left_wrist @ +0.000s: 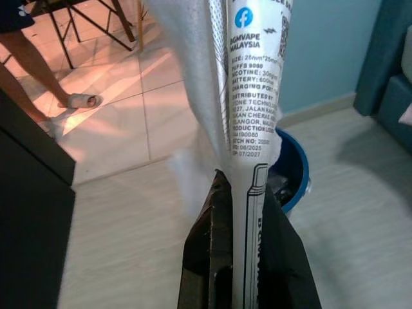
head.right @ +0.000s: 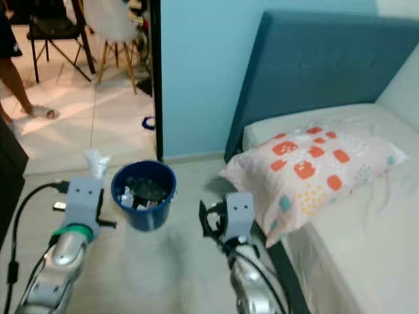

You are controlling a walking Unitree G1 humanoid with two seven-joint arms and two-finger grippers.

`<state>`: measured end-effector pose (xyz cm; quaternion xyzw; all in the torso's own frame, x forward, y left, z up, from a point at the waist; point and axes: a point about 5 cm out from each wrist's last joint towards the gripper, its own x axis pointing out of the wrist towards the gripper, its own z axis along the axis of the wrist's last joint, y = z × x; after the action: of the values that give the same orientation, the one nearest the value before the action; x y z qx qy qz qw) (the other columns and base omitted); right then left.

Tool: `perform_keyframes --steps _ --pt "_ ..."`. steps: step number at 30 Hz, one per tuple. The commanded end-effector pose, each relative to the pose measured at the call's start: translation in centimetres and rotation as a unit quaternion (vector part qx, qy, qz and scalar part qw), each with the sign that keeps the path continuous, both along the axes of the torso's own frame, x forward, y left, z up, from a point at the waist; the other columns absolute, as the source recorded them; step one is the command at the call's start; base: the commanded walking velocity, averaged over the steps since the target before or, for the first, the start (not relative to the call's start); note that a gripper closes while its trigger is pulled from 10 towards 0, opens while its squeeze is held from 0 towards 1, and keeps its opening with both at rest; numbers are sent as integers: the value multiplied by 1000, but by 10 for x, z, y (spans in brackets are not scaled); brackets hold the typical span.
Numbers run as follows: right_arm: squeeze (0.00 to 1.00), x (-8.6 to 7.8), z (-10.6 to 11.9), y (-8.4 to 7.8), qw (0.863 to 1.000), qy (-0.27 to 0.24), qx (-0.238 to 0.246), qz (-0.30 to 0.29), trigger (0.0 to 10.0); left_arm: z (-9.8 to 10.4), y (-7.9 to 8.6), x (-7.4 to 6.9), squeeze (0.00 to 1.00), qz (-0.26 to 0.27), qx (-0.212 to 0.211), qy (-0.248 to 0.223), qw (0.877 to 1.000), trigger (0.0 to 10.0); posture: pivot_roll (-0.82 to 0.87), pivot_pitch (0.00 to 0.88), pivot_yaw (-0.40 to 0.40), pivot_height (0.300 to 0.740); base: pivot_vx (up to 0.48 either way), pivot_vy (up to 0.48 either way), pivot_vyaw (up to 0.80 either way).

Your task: Clean up the room

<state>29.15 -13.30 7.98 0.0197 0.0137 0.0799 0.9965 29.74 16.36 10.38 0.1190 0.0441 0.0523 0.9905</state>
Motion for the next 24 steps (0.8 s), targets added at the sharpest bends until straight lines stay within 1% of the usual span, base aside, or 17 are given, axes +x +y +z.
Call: perform_keyframes --steps 1,7,24 --pt "0 -3 -5 1 1000 11 5 -3 10000 -3 6 -2 0 8 5 6 1000 10000 -10 60 -22 740 480 0 0" --pt "0 -2 -7 0 1000 15 1 -8 10000 -4 6 -2 0 7 7 8 1000 10000 -9 61 -23 740 480 0 0" --pt "0 -2 -8 1 1000 17 -1 -6 10000 -5 7 -2 0 10 8 9 1000 10000 -6 59 -22 740 480 0 0"
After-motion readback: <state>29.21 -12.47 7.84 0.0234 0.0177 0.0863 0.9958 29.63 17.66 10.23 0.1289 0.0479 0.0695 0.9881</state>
